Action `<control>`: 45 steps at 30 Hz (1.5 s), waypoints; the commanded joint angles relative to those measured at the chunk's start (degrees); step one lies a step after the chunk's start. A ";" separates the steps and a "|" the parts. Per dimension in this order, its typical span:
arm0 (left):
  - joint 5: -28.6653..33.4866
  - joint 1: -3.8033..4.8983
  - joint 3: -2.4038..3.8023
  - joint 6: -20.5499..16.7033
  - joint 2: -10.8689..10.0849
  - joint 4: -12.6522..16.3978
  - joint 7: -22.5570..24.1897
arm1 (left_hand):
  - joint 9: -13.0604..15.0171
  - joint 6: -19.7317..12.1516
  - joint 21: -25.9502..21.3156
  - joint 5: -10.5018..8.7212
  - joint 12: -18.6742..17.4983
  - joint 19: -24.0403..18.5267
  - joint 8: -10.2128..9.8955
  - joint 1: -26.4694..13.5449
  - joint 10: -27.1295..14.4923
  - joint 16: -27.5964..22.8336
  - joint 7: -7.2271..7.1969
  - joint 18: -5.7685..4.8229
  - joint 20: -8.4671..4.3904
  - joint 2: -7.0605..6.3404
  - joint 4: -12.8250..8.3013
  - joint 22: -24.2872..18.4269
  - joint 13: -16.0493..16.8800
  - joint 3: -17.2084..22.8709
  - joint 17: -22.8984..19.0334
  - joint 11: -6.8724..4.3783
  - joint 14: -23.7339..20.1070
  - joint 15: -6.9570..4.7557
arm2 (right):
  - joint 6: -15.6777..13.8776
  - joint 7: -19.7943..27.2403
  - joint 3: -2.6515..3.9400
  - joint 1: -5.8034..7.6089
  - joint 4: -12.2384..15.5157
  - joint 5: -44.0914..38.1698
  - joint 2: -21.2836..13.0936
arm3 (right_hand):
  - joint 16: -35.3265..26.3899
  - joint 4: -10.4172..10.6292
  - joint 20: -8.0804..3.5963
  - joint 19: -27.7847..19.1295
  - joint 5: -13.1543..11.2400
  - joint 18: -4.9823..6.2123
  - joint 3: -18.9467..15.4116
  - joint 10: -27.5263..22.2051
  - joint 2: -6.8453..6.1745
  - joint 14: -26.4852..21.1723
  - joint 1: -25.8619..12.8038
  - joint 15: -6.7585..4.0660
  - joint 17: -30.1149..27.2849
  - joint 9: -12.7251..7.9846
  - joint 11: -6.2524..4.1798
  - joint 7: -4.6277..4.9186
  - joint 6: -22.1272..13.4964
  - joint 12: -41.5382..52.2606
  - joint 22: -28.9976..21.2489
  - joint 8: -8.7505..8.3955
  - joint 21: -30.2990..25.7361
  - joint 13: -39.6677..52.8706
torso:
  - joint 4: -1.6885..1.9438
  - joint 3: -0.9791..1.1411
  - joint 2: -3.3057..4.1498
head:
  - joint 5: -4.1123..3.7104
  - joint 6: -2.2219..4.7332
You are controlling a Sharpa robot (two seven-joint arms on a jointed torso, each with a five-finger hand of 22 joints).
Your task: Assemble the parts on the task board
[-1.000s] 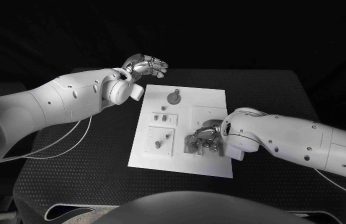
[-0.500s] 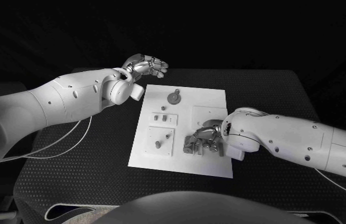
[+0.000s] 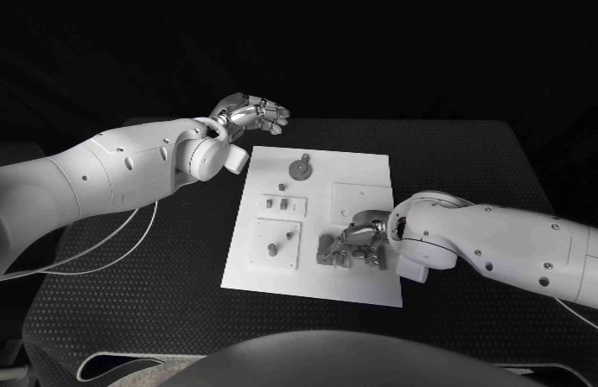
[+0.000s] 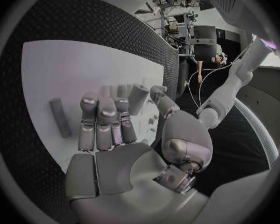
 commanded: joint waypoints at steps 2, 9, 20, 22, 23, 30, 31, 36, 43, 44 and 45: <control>0.29 0.05 0.04 0.52 0.08 0.08 0.35 | -0.06 -0.33 -0.33 0.39 -0.11 -0.01 0.35 -0.38 0.22 -0.26 -0.10 0.40 0.19 -0.09 0.34 0.47 -0.09 -0.07 0.09 0.05 0.25 0.08 | -1.18 2.90 0.03 0.64 0.02 -1.91 -0.60 | -0.38 0.68 -0.48 0.28 -0.31 2.08 0.47 0.39 -1.13 0.05 0.69 -0.27 0.12 0.18 -0.34 -0.24 0.29 -0.12 -0.19 0.38 0.29 0.11 | -0.09 0.00 -0.03 | -0.11 0.00; 0.29 0.05 0.04 0.49 -0.01 0.08 0.33 | -0.06 -0.33 -0.34 0.39 -0.11 -0.02 0.36 -0.39 0.23 -0.29 -0.10 0.39 0.20 -0.10 0.35 0.48 -0.09 -0.08 0.13 0.05 0.25 0.09 | -1.72 3.79 0.04 1.72 1.52 -3.77 -1.96 | -0.38 1.49 -0.58 0.52 -0.30 2.08 0.55 0.60 -2.64 0.19 1.26 -0.32 0.24 0.27 -0.36 -0.25 0.13 -0.18 -0.41 0.35 0.35 0.18 | -0.07 0.06 -0.01 | -0.22 0.00; 0.29 0.04 0.04 0.58 -0.03 0.06 0.34 | -0.07 -0.34 -0.37 0.38 -0.11 -0.04 0.38 -0.39 0.23 -0.33 -0.10 0.39 0.20 -0.10 0.37 0.50 -0.09 -0.08 0.20 0.05 0.27 0.09 | -4.53 10.38 0.03 2.37 3.60 -17.79 -2.90 | -0.14 -1.53 -1.65 2.02 -0.28 2.08 -0.13 3.61 -1.12 1.92 12.73 -1.53 0.43 1.62 -1.74 -1.69 3.72 1.41 -0.69 2.56 1.34 1.09 | -0.01 0.04 0.05 | -0.26 0.00; 0.29 0.04 0.03 0.56 -0.06 0.08 0.33 | -0.07 -0.34 -0.37 0.38 -0.11 -0.04 0.38 -0.39 0.23 -0.34 -0.10 0.39 0.20 -0.09 0.37 0.51 -0.09 -0.08 0.21 0.05 0.27 0.09 | -5.13 11.15 0.02 2.20 3.86 -22.34 -2.66 | -0.27 -1.54 -1.76 2.12 -0.31 2.08 -0.68 4.09 -1.13 2.13 14.82 -1.67 0.35 1.93 -1.99 -1.96 4.44 1.63 -0.79 3.00 1.36 1.28 | -0.03 0.06 0.07 | -0.27 0.00; 0.29 0.04 0.03 0.58 -0.07 0.09 0.34 | -0.07 -0.34 -0.37 0.38 -0.11 -0.04 0.38 -0.39 0.23 -0.34 -0.10 0.39 0.20 -0.09 0.37 0.51 -0.09 -0.08 0.22 0.05 0.27 0.09 | -5.32 11.43 0.01 2.07 3.95 -24.14 -2.53 | -0.38 -1.49 -1.75 2.15 -0.31 2.08 -1.36 4.42 -1.24 2.22 15.79 -1.87 0.31 2.18 -2.22 -2.19 4.99 1.72 -0.89 3.33 1.35 1.39 | -0.04 0.06 0.07 | -0.28 0.00; 0.29 0.04 0.03 0.61 -0.03 0.16 0.34 | -0.07 -0.34 -0.38 0.38 -0.11 -0.05 0.39 -0.37 0.23 -0.37 -0.11 0.38 0.20 -0.08 0.37 0.53 -0.09 -0.07 0.26 0.04 0.28 0.09 | -7.74 11.71 0.01 0.77 4.50 -31.33 -1.65 | -0.62 -1.46 -1.53 2.17 -0.31 2.08 -4.28 6.02 -0.76 2.54 17.60 -2.20 0.24 2.96 -3.07 -3.10 7.23 1.96 -1.20 4.33 1.39 1.88 | 0.10 -0.07 0.06 | -0.35 0.00; 0.29 0.04 0.03 0.59 -0.05 0.17 0.33 | -0.08 -0.34 -0.38 0.38 -0.11 -0.05 0.39 -0.36 0.23 -0.37 -0.11 0.39 0.20 -0.08 0.37 0.53 -0.09 -0.07 0.26 0.04 0.28 0.08 | -8.07 11.75 0.01 0.56 4.64 -31.86 -1.58 | -0.64 -1.45 -1.51 2.20 -0.31 2.08 -4.50 6.21 -0.72 2.57 17.56 -2.22 0.22 3.03 -3.18 -3.22 7.53 1.96 -1.25 4.45 1.40 1.94 | 0.14 -0.07 0.07 | -0.36 0.00; 0.29 0.04 0.03 0.57 -0.11 0.15 0.33 | -0.08 -0.34 -0.39 0.38 -0.11 -0.05 0.40 -0.36 0.23 -0.39 -0.11 0.38 0.20 -0.07 0.37 0.54 -0.09 -0.07 0.29 0.04 0.29 0.08 | -9.16 11.41 0.02 -0.10 5.11 -34.37 -1.01 | -0.71 -1.28 -1.48 2.41 -0.31 2.08 -5.20 7.02 -0.58 2.72 16.95 -2.29 0.15 3.26 -3.60 -3.65 8.56 1.93 -1.43 4.81 1.44 2.20 | 0.09 -0.03 0.08 | -0.23 0.00; 0.29 0.04 0.03 0.63 -0.19 0.19 0.32 | -0.08 -0.34 -0.40 0.38 -0.11 -0.06 0.41 -0.36 0.24 -0.42 -0.11 0.38 0.20 -0.06 0.38 0.56 -0.09 -0.07 0.33 0.04 0.30 0.08 | -11.24 11.48 0.02 -1.02 5.67 -38.76 -0.62 | -0.75 -1.32 -1.64 2.71 -0.31 2.08 -5.61 10.14 -0.68 2.90 16.67 -2.42 0.07 3.56 -4.19 -4.25 9.90 3.64 -1.69 5.32 1.50 5.69 | 0.07 -0.07 0.08 | -0.18 0.00; 0.29 0.04 0.03 0.61 -0.21 0.20 0.31 | -0.08 -0.34 -0.40 0.38 -0.11 -0.06 0.42 -0.36 0.24 -0.42 -0.11 0.38 0.20 -0.05 0.38 0.56 -0.09 -0.07 0.34 0.04 0.30 0.08 | -11.29 11.27 0.02 -1.11 5.59 -39.24 -0.44 | -0.75 -1.32 -1.66 2.75 -0.31 2.08 -5.62 10.46 -0.71 2.92 16.68 -2.42 0.07 3.59 -4.24 -4.30 10.01 3.85 -1.71 5.37 1.52 6.10 | 0.03 -0.05 0.07 | -0.15 0.00; 0.29 0.04 0.03 0.61 -0.21 0.20 0.31 | -0.08 -0.34 -0.40 0.38 -0.11 -0.06 0.42 -0.36 0.24 -0.42 -0.11 0.38 0.20 -0.05 0.38 0.56 -0.09 -0.07 0.35 0.04 0.30 0.08 | -11.48 11.04 0.02 -1.24 5.48 -39.74 -0.26 | -0.75 -1.32 -1.69 2.81 -0.31 2.08 -5.61 11.04 -0.72 2.94 16.72 -2.44 0.06 3.65 -4.33 -4.39 10.24 4.27 -1.74 5.49 1.54 6.89 | 0.03 -0.04 0.06 | -0.18 0.00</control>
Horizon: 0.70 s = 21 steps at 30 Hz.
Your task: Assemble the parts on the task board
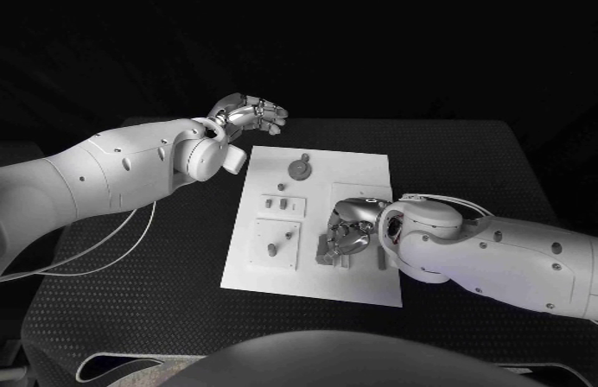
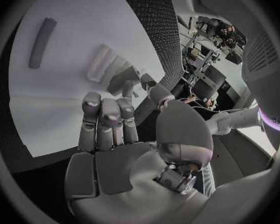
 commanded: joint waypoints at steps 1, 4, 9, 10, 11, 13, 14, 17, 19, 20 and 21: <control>0.28 0.04 0.04 0.63 0.02 0.17 0.38 | -0.10 -0.34 -0.35 0.38 -0.11 -0.06 0.20 -0.36 0.24 -0.21 -0.11 0.38 0.20 -0.05 0.38 0.54 -0.10 -0.07 0.08 0.04 0.30 0.09 | -2.19 0.05 0.00 -0.43 -0.14 -5.56 0.49 | -0.30 -0.04 -0.11 0.60 -0.30 1.59 -0.34 1.43 0.06 0.23 -0.28 -0.38 -0.12 0.18 -0.23 -0.14 0.67 0.94 -0.11 0.44 0.23 1.83 | -0.06 0.03 -0.01 | 0.00 0.00; 0.28 0.04 0.04 0.65 0.04 0.20 0.37 | -0.10 -0.34 -0.35 0.38 -0.11 -0.06 0.21 -0.36 0.25 -0.22 -0.11 0.38 0.20 -0.05 0.38 0.54 -0.10 -0.07 0.09 0.04 0.31 0.09 | -2.02 -0.80 0.01 -0.69 -0.27 -6.38 0.56 | -0.31 -0.03 -0.16 0.71 -0.31 1.59 -0.30 2.93 0.22 0.27 -0.22 -0.42 -0.15 0.35 -0.42 -0.35 1.20 2.17 -0.17 0.78 0.28 4.14 | 0.01 0.02 0.00 | 0.02 0.00; 0.28 0.04 0.04 0.61 -0.05 0.16 0.35 | -0.10 -0.34 -0.36 0.38 -0.11 -0.06 0.22 -0.37 0.25 -0.24 -0.11 0.37 0.20 -0.05 0.39 0.56 -0.10 -0.08 0.12 0.04 0.31 0.09 | -2.41 -2.26 0.01 -0.85 -1.00 -9.40 0.67 | -0.29 -0.18 -0.27 0.80 -0.30 1.59 0.02 4.39 0.94 0.32 0.40 -0.47 -0.17 0.62 -0.70 -0.65 1.84 3.30 -0.26 1.27 0.34 6.45 | 0.01 0.02 -0.03 | 0.06 0.00; 0.28 0.04 0.04 0.62 -0.05 0.16 0.34 | -0.10 -0.34 -0.36 0.37 -0.11 -0.06 0.22 -0.37 0.24 -0.24 -0.11 0.37 0.20 -0.05 0.40 0.56 -0.10 -0.08 0.13 0.04 0.31 0.09 | -2.46 -2.32 0.01 -0.89 -1.14 -10.12 0.71 | -0.28 -0.22 -0.30 0.80 -0.30 1.59 0.11 4.84 1.20 0.33 0.66 -0.47 -0.17 0.70 -0.77 -0.74 2.05 3.67 -0.27 1.45 0.36 7.16 | -0.01 0.01 -0.04 | 0.10 0.00; 0.28 0.04 0.04 0.67 -0.05 0.16 0.33 | -0.10 -0.34 -0.36 0.37 -0.11 -0.06 0.22 -0.37 0.24 -0.25 -0.11 0.37 0.21 -0.05 0.40 0.56 -0.10 -0.08 0.14 0.04 0.31 0.09 | -2.39 -2.34 0.01 -0.92 -1.27 -10.40 0.77 | -0.27 -0.24 -0.32 0.79 -0.30 1.59 0.20 5.11 1.50 0.33 0.88 -0.46 -0.17 0.77 -0.82 -0.80 2.20 3.88 -0.28 1.59 0.37 7.58 | -0.02 0.01 -0.03 | 0.11 0.00; 0.28 0.04 0.04 0.66 -0.05 0.16 0.33 | -0.10 -0.34 -0.37 0.38 -0.11 -0.06 0.23 -0.38 0.25 -0.26 -0.11 0.37 0.21 -0.04 0.41 0.56 -0.10 -0.08 0.15 0.04 0.31 0.09 | -2.07 -2.55 0.01 -1.04 -1.63 -11.31 1.05 | -0.24 -0.34 -0.39 0.73 -0.30 1.59 0.53 5.72 2.14 0.34 1.79 -0.42 -0.18 0.94 -0.97 -0.98 2.51 4.31 -0.29 1.92 0.41 8.55 | -0.04 0.04 0.01 | 0.10 0.00; 0.28 0.04 0.04 0.66 -0.04 0.16 0.33 | -0.10 -0.34 -0.37 0.38 -0.11 -0.06 0.23 -0.38 0.25 -0.26 -0.11 0.37 0.21 -0.04 0.41 0.57 -0.10 -0.08 0.15 0.04 0.31 0.09 | -2.03 -2.72 0.01 -1.13 -1.76 -11.66 1.16 | -0.23 -0.35 -0.40 0.70 -0.30 1.59 0.62 5.88 2.30 0.34 2.08 -0.40 -0.17 1.00 -1.01 -1.03 2.58 4.40 -0.28 2.03 0.42 8.78 | -0.03 0.05 0.01 | 0.13 0.00; 0.28 0.04 0.04 0.65 -0.02 0.14 0.36 | -0.11 -0.34 -0.37 0.38 -0.11 -0.06 0.23 -0.38 0.25 -0.28 -0.11 0.37 0.21 -0.03 0.42 0.57 -0.10 -0.08 0.17 0.04 0.32 0.09 | -1.76 -3.05 0.01 -1.32 -2.20 -12.72 1.21 | -0.18 -0.36 -0.43 0.60 -0.31 1.59 1.41 6.40 3.17 0.36 3.54 -0.29 -0.17 1.18 -1.12 -1.19 2.87 4.63 -0.27 2.41 0.49 9.53 | 0.02 0.09 -0.01 | 0.09 0.00; 0.28 0.04 0.04 0.65 -0.07 0.15 0.33 | -0.11 -0.34 -0.37 0.38 -0.11 -0.06 0.23 -0.38 0.25 -0.28 -0.11 0.37 0.21 -0.03 0.42 0.58 -0.10 -0.08 0.18 0.04 0.32 0.09 | -1.71 -3.14 0.01 -1.33 -2.35 -12.76 1.15 | -0.16 -0.30 -0.38 0.56 -0.31 1.59 1.81 6.53 3.52 0.37 3.95 -0.18 -0.18 1.24 -1.12 -1.20 2.91 4.55 -0.26 2.55 0.53 9.64 | -0.01 0.08 -0.03 | 0.09 0.00; 0.28 0.04 0.04 0.64 -0.08 0.12 0.32 | -0.11 -0.34 -0.38 0.38 -0.11 -0.06 0.24 -0.38 0.25 -0.29 -0.11 0.37 0.21 -0.03 0.42 0.58 -0.10 -0.08 0.19 0.04 0.32 0.09 | -1.68 -3.19 0.01 -1.33 -2.39 -12.76 1.11 | -0.15 -0.30 -0.36 0.53 -0.31 1.59 1.99 6.61 3.63 0.37 4.09 -0.14 -0.18 1.26 -1.12 -1.20 2.90 4.53 -0.26 2.61 0.55 9.74 | -0.02 0.08 -0.03 | 0.15 0.00; 0.28 0.04 0.04 0.65 -0.09 0.11 0.32 | -0.11 -0.34 -0.38 0.38 -0.11 -0.06 0.24 -0.39 0.25 -0.29 -0.11 0.37 0.21 -0.03 0.42 0.58 -0.10 -0.09 0.19 0.04 0.32 0.09 | -1.61 -3.01 0.01 -1.34 -2.46 -12.64 1.12 | -0.13 -0.30 -0.32 0.51 -0.31 1.59 2.21 6.65 3.76 0.37 4.25 -0.09 -0.18 1.29 -1.12 -1.20 2.90 4.48 -0.25 2.67 0.59 9.81 | -0.05 0.07 -0.03 | 0.19 0.00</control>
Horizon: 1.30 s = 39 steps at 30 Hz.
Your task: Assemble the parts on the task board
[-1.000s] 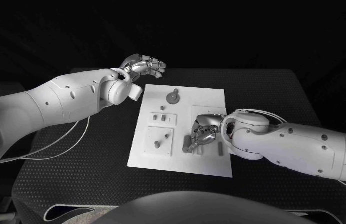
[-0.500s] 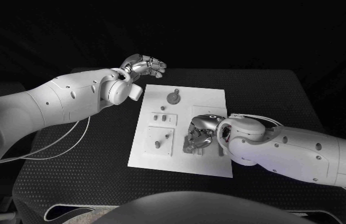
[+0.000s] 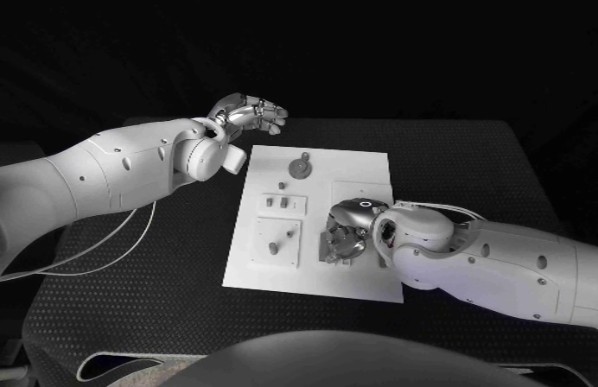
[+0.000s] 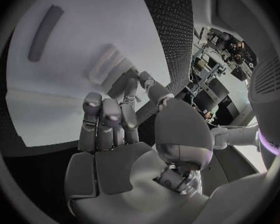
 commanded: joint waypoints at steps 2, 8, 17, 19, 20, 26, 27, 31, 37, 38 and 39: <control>0.28 0.05 0.04 0.61 0.01 0.12 0.36 | -0.07 -0.35 -0.22 0.37 -0.11 -0.07 0.24 -0.38 0.25 -0.30 -0.11 0.37 0.21 -0.03 0.27 0.60 -0.06 0.07 0.09 0.04 0.32 0.09 | -0.04 -1.88 0.21 0.25 -0.58 -2.83 -0.18 | -0.12 -0.16 0.01 0.18 0.15 1.00 0.51 0.47 -0.15 0.18 -0.16 0.15 -0.06 0.12 0.00 0.14 0.42 -0.05 -0.03 0.39 0.39 0.13 | -0.08 -0.02 -0.02 | 0.00 0.00; 0.28 0.05 0.04 0.64 0.05 0.16 0.37 | -0.07 -0.35 -0.23 0.38 -0.11 -0.07 0.25 -0.38 0.25 -0.33 -0.12 0.37 0.20 -0.03 0.27 0.62 -0.06 0.07 0.13 0.04 0.32 0.09 | 0.93 -1.59 0.21 0.24 -0.82 -1.85 0.04 | -0.09 -0.13 0.10 0.15 0.14 1.00 0.63 0.55 -0.06 0.19 -0.32 0.23 -0.06 0.16 0.03 0.16 0.40 -0.15 -0.02 0.49 0.45 0.24 | -0.05 -0.05 -0.03 | 0.01 0.00; 0.28 0.05 0.03 0.64 -0.02 0.16 0.28 | -0.08 -0.35 -0.25 0.39 -0.11 -0.08 0.27 -0.32 0.25 -0.38 -0.12 0.37 0.20 -0.02 0.25 0.64 -0.06 0.09 0.20 0.04 0.32 0.09 | 1.85 -1.42 0.21 0.02 -1.49 -0.92 0.33 | -0.08 -0.15 0.26 0.03 0.14 1.00 0.48 0.48 -0.33 0.18 -0.97 0.36 -0.08 0.21 0.11 0.23 0.22 -0.56 -0.01 0.62 0.54 0.16 | -0.04 -0.08 -0.06 | 0.10 0.00; 0.28 0.05 0.03 0.61 -0.03 0.14 0.26 | -0.08 -0.35 -0.25 0.39 -0.11 -0.08 0.27 -0.31 0.25 -0.39 -0.12 0.37 0.20 -0.01 0.25 0.65 -0.06 0.10 0.21 0.04 0.33 0.09 | 1.69 -1.29 0.21 0.02 -1.50 -0.65 0.27 | -0.09 -0.16 0.31 -0.01 0.14 1.00 0.31 0.42 -0.67 0.16 -1.22 0.38 -0.09 0.21 0.15 0.27 0.11 -0.73 -0.01 0.63 0.56 0.08 | -0.05 -0.09 -0.06 | 0.10 0.00; 0.28 0.05 0.03 0.62 -0.02 0.14 0.26 | -0.08 -0.35 -0.25 0.39 -0.11 -0.08 0.27 -0.30 0.25 -0.40 -0.12 0.37 0.20 -0.01 0.25 0.65 -0.06 0.10 0.22 0.04 0.33 0.09 | 1.54 -1.19 0.21 0.02 -1.55 -0.65 0.26 | -0.11 -0.16 0.33 -0.04 0.14 1.00 0.24 0.31 -0.89 0.15 -1.32 0.39 -0.11 0.21 0.17 0.29 0.04 -0.93 -0.01 0.64 0.56 -0.07 | -0.05 -0.10 -0.06 | 0.07 0.00; 0.28 0.05 0.03 0.59 -0.10 0.13 0.24 | -0.08 -0.36 -0.26 0.39 -0.11 -0.08 0.28 -0.31 0.25 -0.42 -0.12 0.37 0.20 0.01 0.26 0.66 -0.06 0.10 0.25 0.04 0.33 0.09 | -1.39 -0.01 0.21 0.03 -1.39 0.40 -0.62 | -0.24 0.35 0.52 0.00 0.14 1.00 -0.75 -0.45 -4.13 0.14 -3.68 0.39 -0.25 0.17 0.41 0.55 -0.50 -2.36 -0.22 0.63 0.52 -1.06 | -0.08 -0.08 -0.07 | -0.01 0.00; 0.28 0.05 0.03 0.56 -0.10 0.12 0.24 | -0.08 -0.36 -0.26 0.39 -0.11 -0.08 0.28 -0.31 0.25 -0.43 -0.12 0.37 0.20 0.01 0.26 0.66 -0.06 0.09 0.26 0.04 0.33 0.09 | -1.99 0.35 0.21 0.04 -1.22 0.72 -0.94 | -0.28 0.57 0.53 0.03 0.15 1.00 -0.85 -0.75 -4.80 0.14 -4.20 0.35 -0.28 0.14 0.45 0.60 -0.66 -2.82 -0.29 0.58 0.48 -1.48 | -0.07 -0.08 -0.06 | -0.04 0.00; 0.28 0.05 0.02 0.56 -0.16 0.10 0.21 | -0.09 -0.36 -0.26 0.39 -0.11 -0.08 0.29 -0.31 0.25 -0.44 -0.12 0.36 0.20 0.00 0.27 0.67 -0.06 0.09 0.27 0.04 0.33 0.09 | -5.18 1.85 0.21 0.06 -0.37 1.88 -2.05 | -0.42 1.07 0.56 0.04 0.15 1.00 -1.38 -1.98 -6.53 0.09 -5.71 0.25 -0.37 0.01 0.56 0.79 -1.35 -4.27 -0.44 0.30 0.36 -2.91 | -0.12 -0.06 -0.09 | -0.01 0.00; 0.28 0.04 0.02 0.62 -0.20 0.03 0.19 | -0.09 -0.36 -0.27 0.38 -0.12 -0.08 0.29 -0.31 0.25 -0.46 -0.12 0.36 0.20 -0.01 0.26 0.68 -0.07 0.09 0.30 0.04 0.33 0.09 | -11.58 4.63 0.24 0.90 1.56 4.70 -4.55 | -1.08 0.16 0.28 -0.90 0.29 1.00 -5.54 -8.12 -8.56 -0.49 -10.24 -0.55 -0.55 -0.38 1.38 1.72 -4.40 -10.79 -0.93 -0.78 -0.45 -9.26 | -0.17 0.06 -0.09 | -0.10 0.00; 0.28 0.04 0.02 0.63 -0.23 0.02 0.20 | -0.09 -0.36 -0.27 0.38 -0.12 -0.08 0.29 -0.31 0.25 -0.46 -0.12 0.36 0.20 -0.01 0.26 0.68 -0.07 0.09 0.30 0.04 0.33 0.09 | -12.81 5.28 0.25 1.22 1.86 5.45 -5.01 | -1.18 0.04 0.22 -1.05 0.36 1.00 -6.25 -8.35 -8.73 -0.59 -10.77 -0.67 -0.56 -0.43 1.48 1.81 -4.82 -11.00 -1.03 -0.89 -0.59 -9.23 | -0.15 0.05 -0.08 | -0.22 0.00; 0.28 0.04 0.02 0.63 -0.23 0.02 0.20 | -0.09 -0.36 -0.27 0.38 -0.12 -0.08 0.30 -0.30 0.25 -0.47 -0.12 0.36 0.20 -0.02 0.26 0.68 -0.07 0.09 0.31 0.04 0.33 0.09 | -13.42 5.83 0.37 1.50 2.47 6.27 -5.73 | -1.28 0.04 0.11 -1.13 0.42 1.00 -7.11 -8.55 -8.61 -0.68 -11.37 -0.83 -0.54 -0.44 1.55 1.91 -5.19 -11.24 -1.16 -0.92 -0.73 -9.18 | -0.16 0.07 -0.08 | -0.32 0.00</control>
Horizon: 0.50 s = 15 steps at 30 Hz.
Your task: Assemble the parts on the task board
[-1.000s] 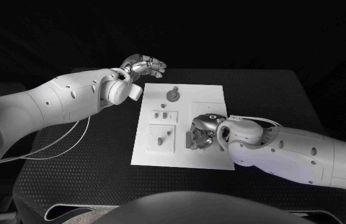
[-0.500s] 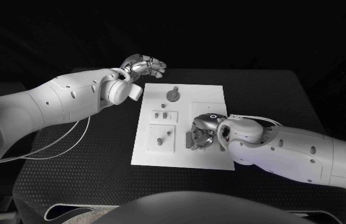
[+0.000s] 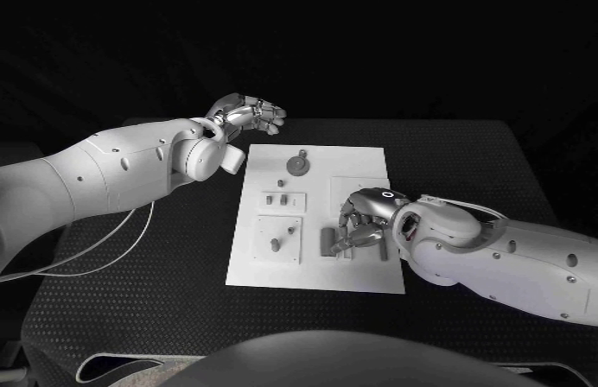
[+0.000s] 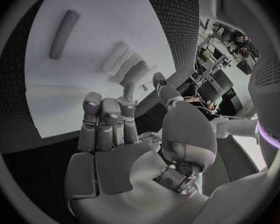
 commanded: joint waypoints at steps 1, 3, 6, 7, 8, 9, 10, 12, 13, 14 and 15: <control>0.28 0.04 0.03 0.62 -0.01 0.08 0.33 | -0.05 -0.37 -0.27 0.38 -0.12 -0.08 0.30 -0.30 0.25 -0.25 -0.12 0.36 0.20 -0.02 0.26 0.70 -0.08 0.09 0.08 0.04 0.33 0.09 | -6.60 4.09 0.37 0.70 1.40 4.68 -1.53 | -0.26 -0.10 -0.14 -0.45 0.20 0.84 -1.28 -0.54 0.08 -0.10 -0.93 -0.51 -0.01 -0.10 0.19 0.20 -0.88 -0.48 -0.21 -0.39 -0.34 -0.04 | -0.04 0.07 0.02 | -0.26 0.00; 0.28 0.04 0.03 0.60 -0.03 0.07 0.31 | -0.05 -0.37 -0.27 0.38 -0.12 -0.08 0.30 -0.30 0.25 -0.26 -0.12 0.36 0.20 -0.02 0.26 0.71 -0.08 0.08 0.09 0.04 0.33 0.09 | -6.95 4.35 0.66 1.22 1.90 6.48 -2.21 | -0.29 -0.10 -0.24 -0.47 0.33 0.84 -2.05 -0.60 0.19 -0.14 -1.51 -0.55 0.05 -0.09 0.23 0.26 -1.17 -0.69 -0.31 -0.37 -0.41 -0.05 | -0.04 0.07 0.03 | -0.33 0.09; 0.28 0.04 0.03 0.60 0.00 0.04 0.34 | -0.06 -0.37 -0.28 0.38 -0.12 -0.09 0.30 -0.30 0.24 -0.28 -0.12 0.36 0.20 -0.03 0.25 0.71 -0.08 0.08 0.11 0.04 0.33 0.10 | -5.38 4.33 1.45 1.89 2.30 8.05 -3.53 | -0.31 -0.06 -0.34 -0.47 0.29 0.84 -2.64 -0.61 0.53 -0.16 -2.03 -0.59 0.10 -0.07 0.20 0.27 -1.33 -0.82 -0.42 -0.31 -0.48 -0.04 | -0.06 0.10 0.02 | -0.54 0.37; 0.28 0.04 0.02 0.62 0.04 0.00 0.34 | -0.06 -0.38 -0.28 0.38 -0.12 -0.09 0.30 -0.30 0.24 -0.28 -0.12 0.36 0.20 -0.04 0.25 0.72 -0.08 0.08 0.11 0.04 0.33 0.10 | -4.41 4.34 1.59 2.12 2.21 9.01 -3.92 | -0.32 -0.07 -0.36 -0.47 0.31 0.84 -2.66 -0.62 0.63 -0.16 -2.01 -0.59 0.11 -0.07 0.21 0.28 -1.38 -0.84 -0.43 -0.32 -0.49 -0.04 | -0.10 0.12 0.01 | -0.60 0.45; 0.28 0.04 0.02 0.62 0.09 -0.03 0.35 | -0.06 -0.38 -0.28 0.38 -0.12 -0.09 0.30 -0.29 0.24 -0.29 -0.12 0.36 0.20 -0.04 0.25 0.72 -0.08 0.08 0.12 0.04 0.33 0.10 | -3.80 4.24 1.68 2.32 2.01 9.24 -4.25 | -0.33 -0.09 -0.39 -0.48 0.32 0.84 -2.68 -0.62 0.78 -0.17 -1.94 -0.59 0.12 -0.09 0.22 0.29 -1.47 -0.87 -0.45 -0.34 -0.51 -0.03 | -0.08 0.09 0.01 | -0.72 0.49; 0.28 0.04 0.02 0.64 0.10 -0.02 0.35 | -0.06 -0.38 -0.28 0.38 -0.12 -0.09 0.31 -0.28 0.24 -0.29 -0.12 0.36 0.20 -0.04 0.24 0.72 -0.08 0.09 0.13 0.04 0.33 0.10 | -3.57 4.04 1.71 2.49 1.87 9.47 -4.64 | -0.33 -0.10 -0.41 -0.49 0.32 0.84 -2.68 -0.62 0.89 -0.17 -1.86 -0.58 0.13 -0.08 0.22 0.29 -1.50 -0.87 -0.46 -0.33 -0.52 -0.02 | -0.11 0.11 -0.01 | -0.79 0.55; 0.28 0.04 0.01 0.67 0.10 -0.01 0.35 | -0.06 -0.38 -0.29 0.38 -0.12 -0.09 0.31 -0.28 0.24 -0.30 -0.12 0.36 0.20 -0.04 0.24 0.72 -0.09 0.09 0.13 0.04 0.33 0.10 | -2.81 3.78 1.74 2.59 1.77 10.02 -5.03 | -0.34 -0.11 -0.43 -0.50 0.32 0.84 -2.67 -0.61 1.04 -0.17 -1.74 -0.57 0.14 -0.08 0.23 0.30 -1.52 -0.88 -0.47 -0.32 -0.52 -0.01 | -0.03 0.02 0.00 | -0.98 0.68; 0.28 0.04 0.01 0.70 0.13 -0.03 0.34 | -0.06 -0.38 -0.29 0.38 -0.12 -0.09 0.31 -0.27 0.24 -0.31 -0.12 0.36 0.20 -0.03 0.24 0.73 -0.09 0.09 0.14 0.04 0.33 0.10 | -0.66 2.68 1.87 2.82 1.41 11.48 -5.83 | -0.32 -0.11 -0.53 -0.45 0.26 0.84 -2.38 -0.50 1.73 -0.12 -0.72 -0.52 0.20 -0.17 0.29 0.42 -1.93 -0.87 -0.50 -0.45 -0.47 0.07 | -0.01 0.01 0.01 | -1.20 0.79; 0.28 0.03 0.00 0.69 0.10 -0.05 0.34 | -0.06 -0.38 -0.29 0.38 -0.12 -0.09 0.31 -0.27 0.24 -0.31 -0.12 0.36 0.20 -0.03 0.24 0.73 -0.09 0.09 0.15 0.04 0.33 0.10 | 0.60 2.09 1.87 2.90 1.16 11.59 -6.16 | -0.29 -0.07 -0.58 -0.37 0.15 0.84 -1.81 -0.40 2.38 -0.05 0.45 -0.45 0.24 -0.22 0.35 0.48 -2.00 -0.86 -0.50 -0.45 -0.39 0.12 | -0.02 0.02 0.01 | -1.35 0.85; 0.28 0.03 -0.01 0.69 0.09 -0.07 0.33 | -0.06 -0.38 -0.29 0.38 -0.12 -0.09 0.31 -0.27 0.24 -0.32 -0.12 0.36 0.20 -0.03 0.24 0.73 -0.09 0.09 0.15 0.04 0.33 0.10 | 3.70 1.07 1.87 2.96 0.78 11.71 -6.40 | -0.29 -0.08 -0.64 -0.25 -0.04 0.84 -0.71 -0.33 3.16 -0.01 2.09 -0.45 0.27 -0.24 0.38 0.47 -2.01 -0.87 -0.52 -0.41 -0.32 0.15 | -0.01 0.02 0.02 | -1.49 0.90; 0.28 0.03 -0.01 0.68 0.07 -0.07 0.32 | -0.07 -0.38 -0.29 0.38 -0.12 -0.09 0.31 -0.26 0.24 -0.32 -0.12 0.36 0.20 -0.02 0.24 0.73 -0.09 0.09 0.16 0.04 0.33 0.10 | 5.21 0.40 1.87 3.06 0.27 13.39 -6.65 | -0.30 -0.05 -0.68 -0.20 -0.06 0.84 0.31 -0.29 3.71 0.03 3.38 -0.41 0.28 -0.27 0.40 0.50 -2.11 -0.91 -0.53 -0.44 -0.28 0.15 | 0.00 0.00 0.02 | -1.65 0.96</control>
